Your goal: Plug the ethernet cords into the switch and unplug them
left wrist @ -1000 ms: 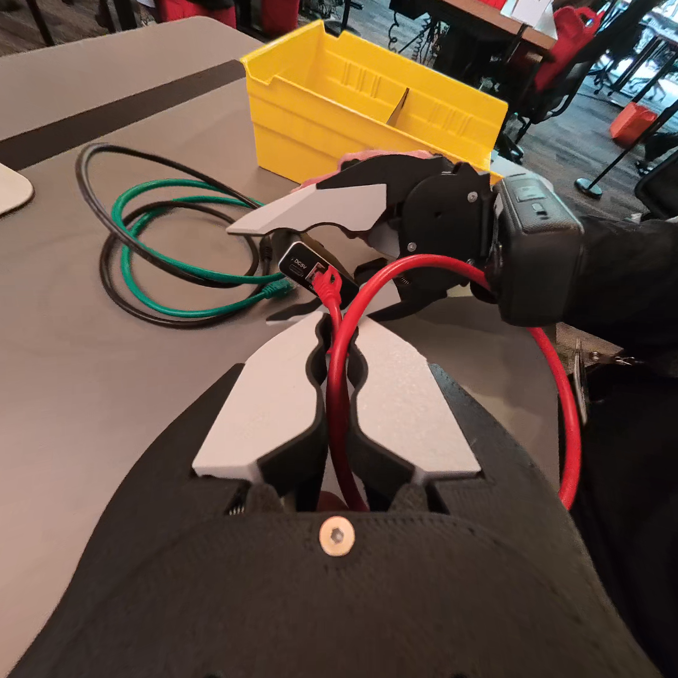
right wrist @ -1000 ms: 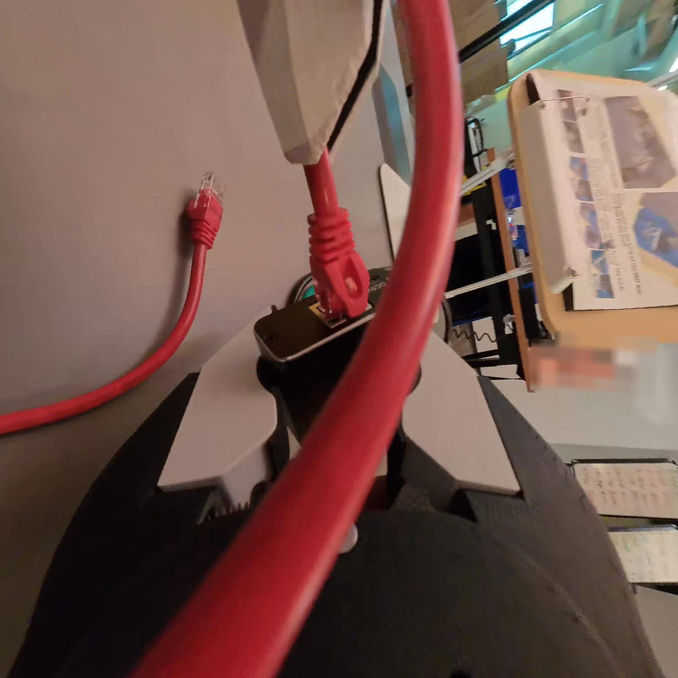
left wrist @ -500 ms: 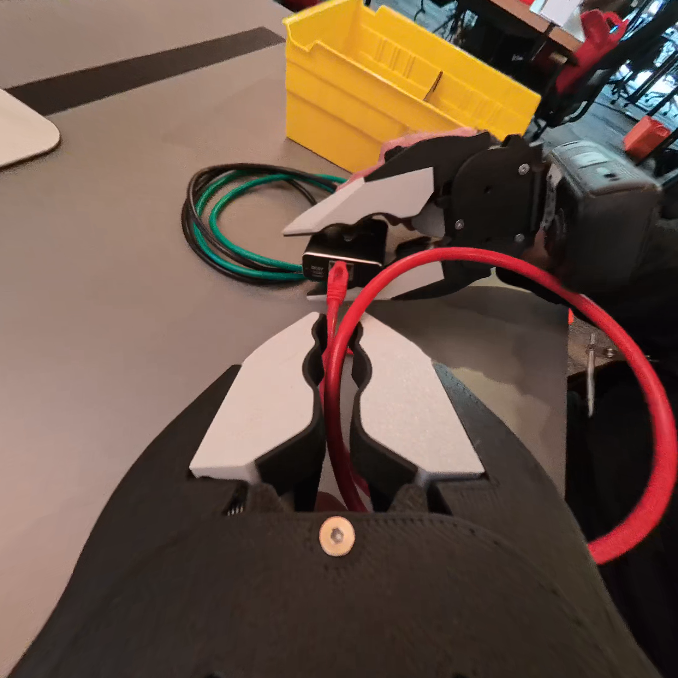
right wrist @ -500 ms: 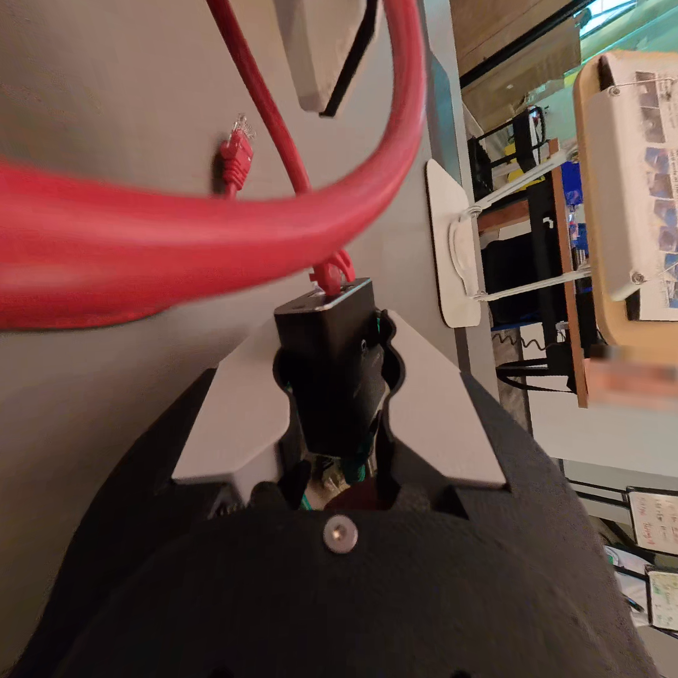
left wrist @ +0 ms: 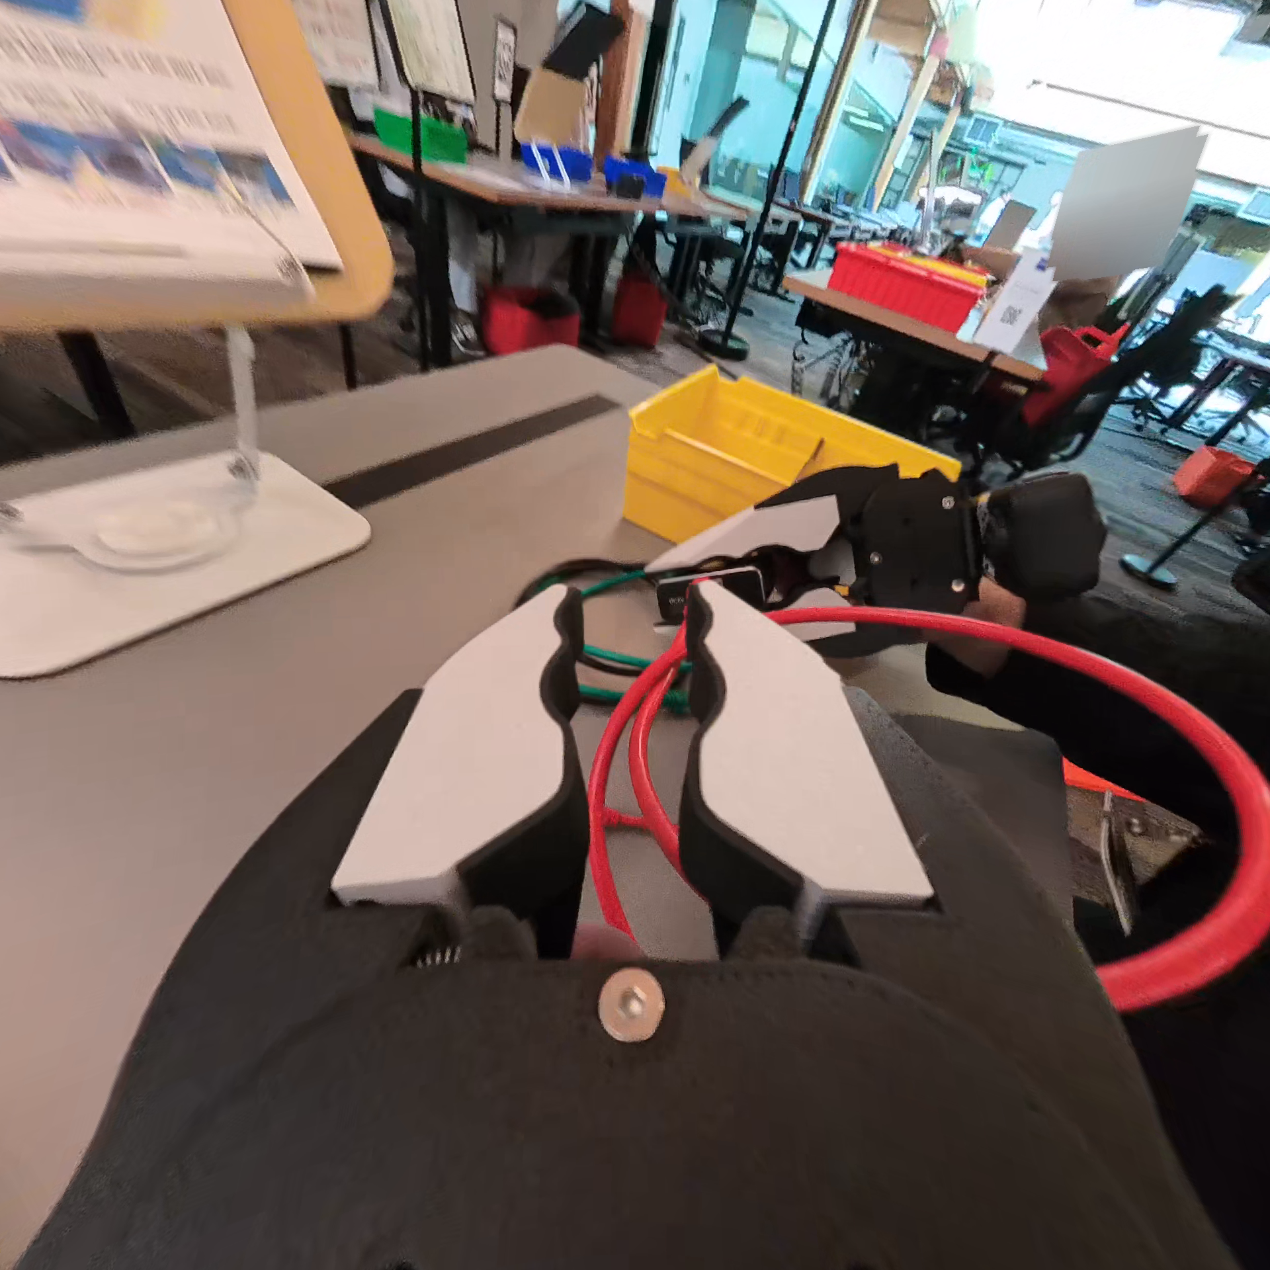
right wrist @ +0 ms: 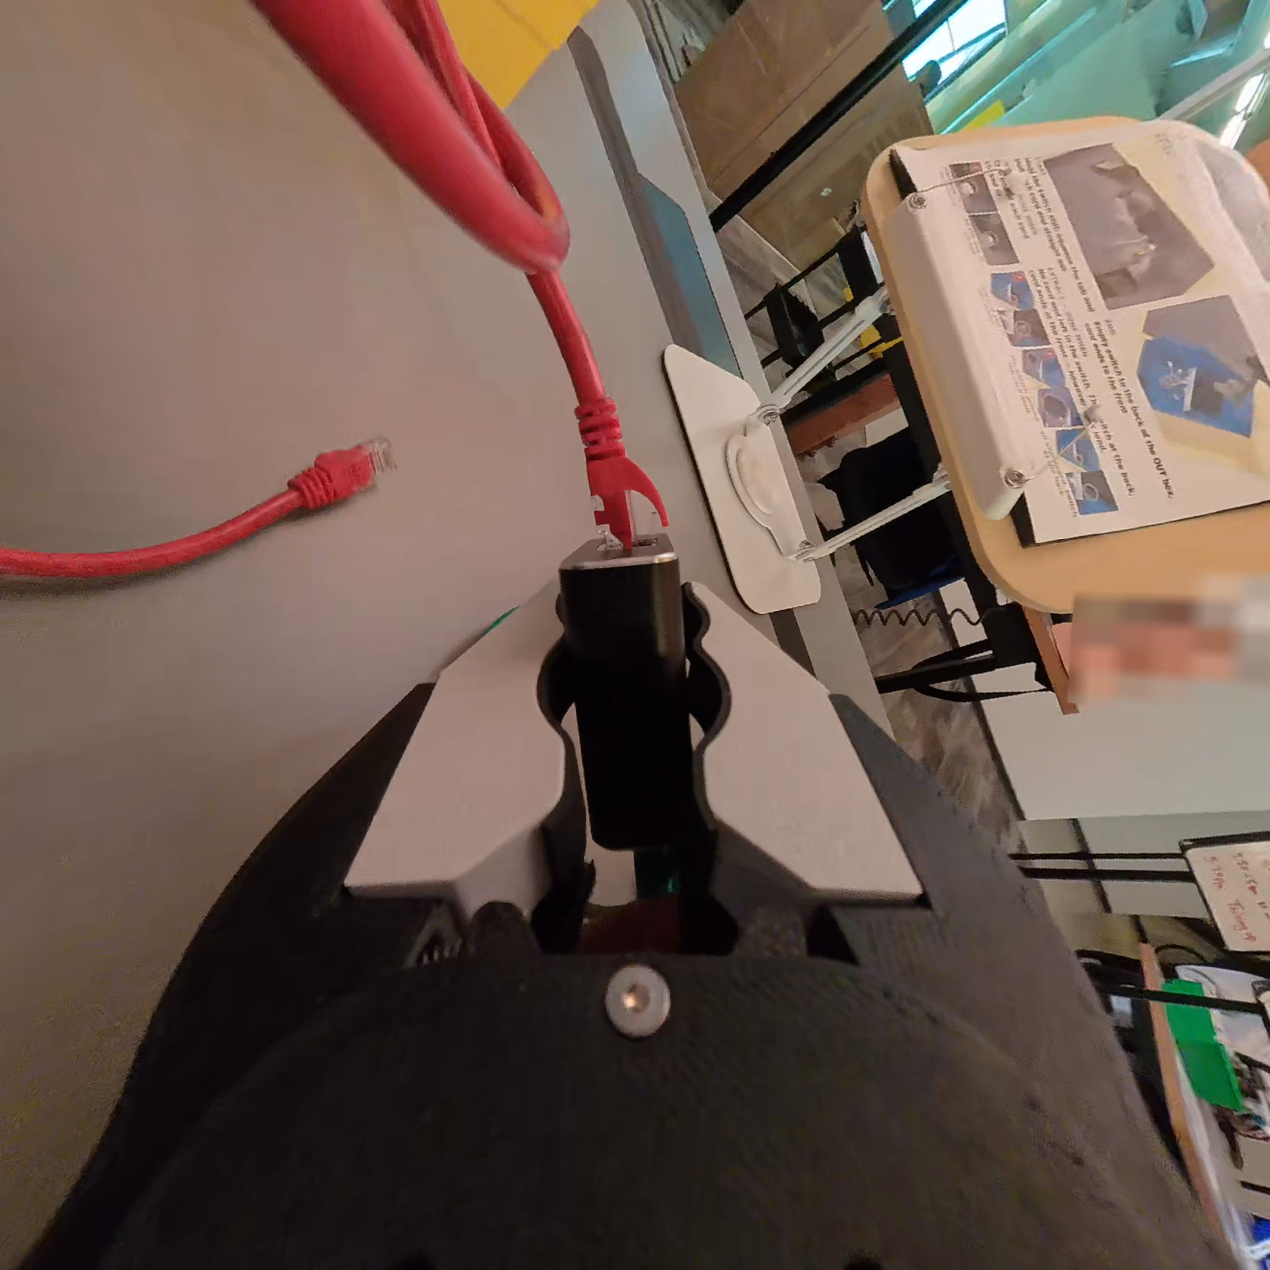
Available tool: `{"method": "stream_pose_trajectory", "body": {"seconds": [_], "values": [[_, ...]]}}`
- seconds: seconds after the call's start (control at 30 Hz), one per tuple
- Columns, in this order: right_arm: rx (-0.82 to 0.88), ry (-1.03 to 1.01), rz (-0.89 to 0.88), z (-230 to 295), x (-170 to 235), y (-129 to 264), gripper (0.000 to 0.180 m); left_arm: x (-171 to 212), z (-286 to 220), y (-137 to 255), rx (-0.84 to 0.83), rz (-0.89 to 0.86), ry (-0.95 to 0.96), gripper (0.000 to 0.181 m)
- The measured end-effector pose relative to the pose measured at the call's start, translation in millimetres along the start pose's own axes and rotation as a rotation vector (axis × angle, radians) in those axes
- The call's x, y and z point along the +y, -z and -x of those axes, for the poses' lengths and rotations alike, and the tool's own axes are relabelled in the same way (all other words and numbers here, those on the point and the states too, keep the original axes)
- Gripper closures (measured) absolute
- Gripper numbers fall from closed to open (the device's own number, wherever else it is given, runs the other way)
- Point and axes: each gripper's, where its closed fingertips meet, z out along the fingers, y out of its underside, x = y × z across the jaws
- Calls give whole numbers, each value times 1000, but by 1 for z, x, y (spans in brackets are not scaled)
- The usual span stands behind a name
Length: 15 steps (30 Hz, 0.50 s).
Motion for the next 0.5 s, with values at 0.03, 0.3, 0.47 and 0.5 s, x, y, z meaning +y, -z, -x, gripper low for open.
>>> {"method": "stream_pose_trajectory", "body": {"seconds": [0.03,0.3,0.47,0.5], "values": [[-1,-14,-4,-2,-2,2,155,-9,1,7,-9,-19,-9,154],[44,-210,-61,-51,-20,23,156,-46,13,43,-13,-204,52,161],[116,-308,-115,-110,-39,52,157,-25,13,32,-60,-68,-62,162],[130,-319,-125,-123,-43,58,156,-21,11,29,-52,-52,-70,161]]}}
